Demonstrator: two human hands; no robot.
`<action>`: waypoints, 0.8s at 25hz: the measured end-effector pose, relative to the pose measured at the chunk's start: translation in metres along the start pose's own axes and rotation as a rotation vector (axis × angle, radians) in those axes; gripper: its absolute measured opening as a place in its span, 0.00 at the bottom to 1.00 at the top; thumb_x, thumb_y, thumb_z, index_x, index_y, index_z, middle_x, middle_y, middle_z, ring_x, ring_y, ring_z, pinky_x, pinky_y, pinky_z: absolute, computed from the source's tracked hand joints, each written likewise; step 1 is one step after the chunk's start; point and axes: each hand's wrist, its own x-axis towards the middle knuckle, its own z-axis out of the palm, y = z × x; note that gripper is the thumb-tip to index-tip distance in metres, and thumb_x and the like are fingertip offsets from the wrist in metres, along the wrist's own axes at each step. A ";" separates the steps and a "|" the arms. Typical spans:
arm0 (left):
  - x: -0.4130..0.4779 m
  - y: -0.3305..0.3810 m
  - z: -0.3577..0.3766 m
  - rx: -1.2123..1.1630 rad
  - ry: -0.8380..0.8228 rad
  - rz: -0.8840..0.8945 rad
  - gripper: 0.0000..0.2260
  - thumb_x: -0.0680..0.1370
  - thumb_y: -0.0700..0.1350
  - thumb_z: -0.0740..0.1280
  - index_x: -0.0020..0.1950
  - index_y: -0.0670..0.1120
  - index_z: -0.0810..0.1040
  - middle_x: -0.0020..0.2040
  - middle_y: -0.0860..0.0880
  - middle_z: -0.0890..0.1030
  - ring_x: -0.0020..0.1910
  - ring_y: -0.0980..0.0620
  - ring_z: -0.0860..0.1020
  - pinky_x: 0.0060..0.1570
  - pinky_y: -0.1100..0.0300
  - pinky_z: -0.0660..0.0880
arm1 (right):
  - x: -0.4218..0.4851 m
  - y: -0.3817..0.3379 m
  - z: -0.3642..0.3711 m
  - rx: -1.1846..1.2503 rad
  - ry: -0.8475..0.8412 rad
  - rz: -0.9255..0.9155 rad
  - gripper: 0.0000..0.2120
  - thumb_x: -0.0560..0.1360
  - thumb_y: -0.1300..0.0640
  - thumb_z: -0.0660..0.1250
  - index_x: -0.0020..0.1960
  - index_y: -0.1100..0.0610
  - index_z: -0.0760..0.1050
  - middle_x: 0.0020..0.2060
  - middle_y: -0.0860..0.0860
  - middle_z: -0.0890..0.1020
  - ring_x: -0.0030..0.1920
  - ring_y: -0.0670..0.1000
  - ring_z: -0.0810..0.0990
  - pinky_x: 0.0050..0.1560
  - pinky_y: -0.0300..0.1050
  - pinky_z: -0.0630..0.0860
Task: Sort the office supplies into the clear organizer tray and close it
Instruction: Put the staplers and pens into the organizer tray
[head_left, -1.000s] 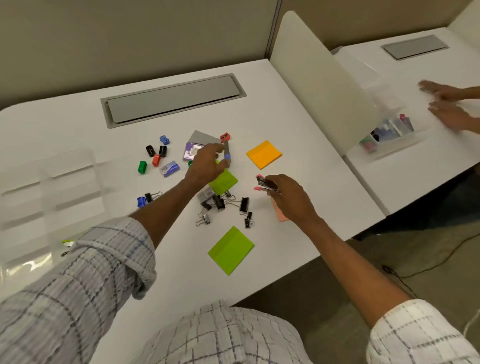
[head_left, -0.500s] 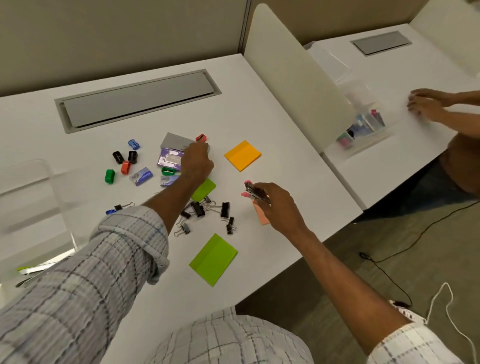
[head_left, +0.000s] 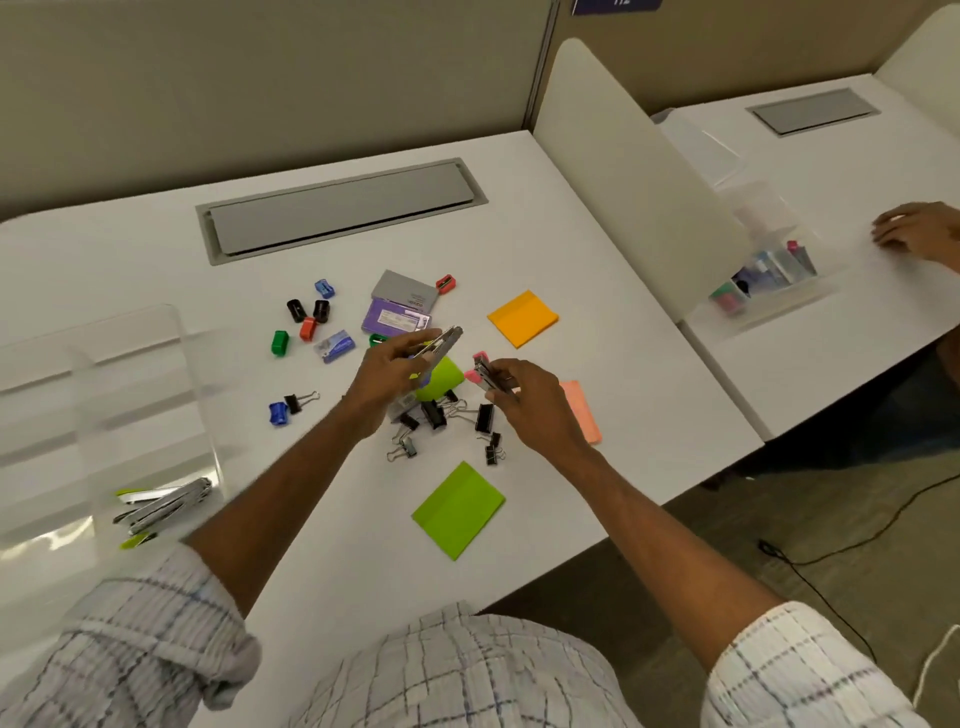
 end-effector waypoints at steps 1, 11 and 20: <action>-0.010 0.001 -0.008 -0.080 -0.001 -0.022 0.15 0.79 0.38 0.66 0.64 0.52 0.81 0.55 0.48 0.82 0.46 0.51 0.78 0.44 0.60 0.79 | 0.000 -0.006 0.004 0.006 -0.011 -0.020 0.16 0.75 0.59 0.71 0.63 0.56 0.77 0.56 0.53 0.83 0.55 0.52 0.81 0.57 0.52 0.79; -0.136 -0.012 -0.114 -0.044 0.255 0.156 0.18 0.71 0.42 0.78 0.59 0.48 0.82 0.51 0.50 0.86 0.45 0.55 0.83 0.43 0.66 0.79 | -0.011 -0.084 0.070 0.041 -0.123 -0.149 0.18 0.73 0.57 0.74 0.61 0.56 0.79 0.54 0.51 0.84 0.54 0.50 0.82 0.58 0.50 0.79; -0.217 -0.044 -0.235 0.980 0.469 0.259 0.15 0.66 0.64 0.75 0.46 0.59 0.84 0.45 0.59 0.79 0.49 0.56 0.75 0.49 0.59 0.68 | -0.042 -0.175 0.150 -0.074 -0.253 -0.378 0.16 0.75 0.55 0.71 0.63 0.53 0.77 0.55 0.50 0.82 0.55 0.51 0.80 0.56 0.45 0.75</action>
